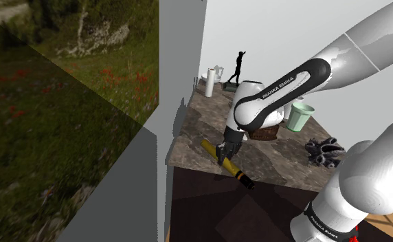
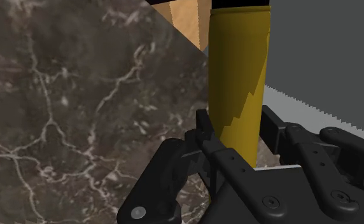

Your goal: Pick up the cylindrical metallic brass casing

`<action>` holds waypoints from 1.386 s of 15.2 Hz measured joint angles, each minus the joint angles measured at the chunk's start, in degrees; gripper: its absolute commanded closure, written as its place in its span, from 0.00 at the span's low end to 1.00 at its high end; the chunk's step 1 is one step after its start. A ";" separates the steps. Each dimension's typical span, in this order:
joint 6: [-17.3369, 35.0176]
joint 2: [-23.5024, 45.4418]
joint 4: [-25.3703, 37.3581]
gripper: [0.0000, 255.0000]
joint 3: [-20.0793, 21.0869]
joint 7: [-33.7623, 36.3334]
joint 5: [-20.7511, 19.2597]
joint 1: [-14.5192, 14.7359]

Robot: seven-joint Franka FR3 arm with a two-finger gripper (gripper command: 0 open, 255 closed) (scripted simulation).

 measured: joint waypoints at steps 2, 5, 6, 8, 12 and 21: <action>0.01 0.01 0.01 1.00 0.00 0.00 0.01 0.00; -0.05 0.03 0.07 1.00 0.02 0.05 -0.02 0.00; -0.56 -0.38 0.16 1.00 0.00 0.19 -0.19 -0.07; -2.10 -1.63 0.48 1.00 0.01 0.65 -0.65 -0.23; -6.10 -4.69 1.49 1.00 -0.03 1.74 -1.68 -0.61; -14.41 -10.60 3.94 1.00 -0.28 3.53 -3.32 -1.23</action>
